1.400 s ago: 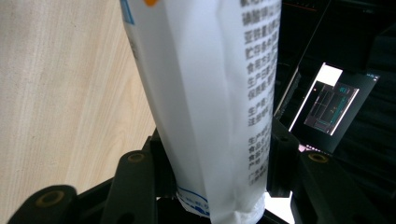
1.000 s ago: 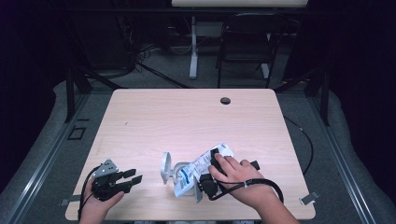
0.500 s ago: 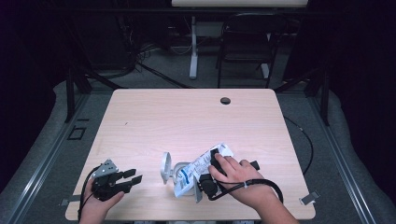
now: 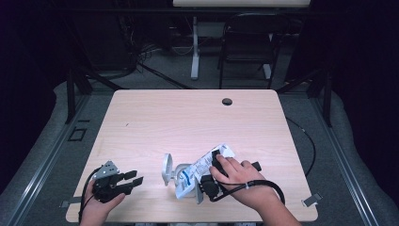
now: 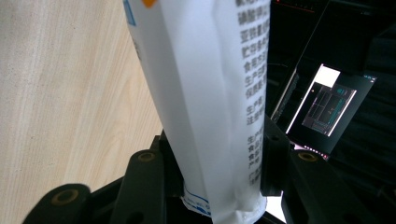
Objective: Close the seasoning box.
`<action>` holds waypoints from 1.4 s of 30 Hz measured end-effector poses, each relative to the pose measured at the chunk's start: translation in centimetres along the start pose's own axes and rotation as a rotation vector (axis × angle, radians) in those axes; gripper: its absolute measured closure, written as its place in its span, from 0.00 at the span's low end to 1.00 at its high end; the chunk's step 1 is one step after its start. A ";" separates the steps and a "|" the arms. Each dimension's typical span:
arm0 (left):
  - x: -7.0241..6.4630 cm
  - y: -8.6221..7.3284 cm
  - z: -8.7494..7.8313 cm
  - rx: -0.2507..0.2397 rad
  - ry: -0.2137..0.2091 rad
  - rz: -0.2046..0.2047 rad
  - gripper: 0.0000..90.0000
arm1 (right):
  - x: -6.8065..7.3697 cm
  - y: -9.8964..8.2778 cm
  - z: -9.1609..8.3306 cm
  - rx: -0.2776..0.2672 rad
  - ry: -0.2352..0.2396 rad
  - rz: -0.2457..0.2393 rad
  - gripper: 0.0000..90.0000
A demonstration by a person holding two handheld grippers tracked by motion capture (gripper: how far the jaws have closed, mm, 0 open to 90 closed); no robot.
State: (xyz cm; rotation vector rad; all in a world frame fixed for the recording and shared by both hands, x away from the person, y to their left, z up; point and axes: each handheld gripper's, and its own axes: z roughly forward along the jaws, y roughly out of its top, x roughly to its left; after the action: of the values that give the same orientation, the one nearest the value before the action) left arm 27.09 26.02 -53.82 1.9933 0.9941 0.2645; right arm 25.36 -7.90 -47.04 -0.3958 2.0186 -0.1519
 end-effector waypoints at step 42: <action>0.2 -0.2 0.2 0.014 0.006 -0.004 0.65 | 0.8 -0.7 0.2 -0.039 0.039 0.074 0.79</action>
State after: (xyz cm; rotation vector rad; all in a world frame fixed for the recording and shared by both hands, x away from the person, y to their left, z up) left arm 27.22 26.16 -54.11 2.0041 1.0059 0.2622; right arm 25.36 -8.79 -47.60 -0.3442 2.0737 -0.0749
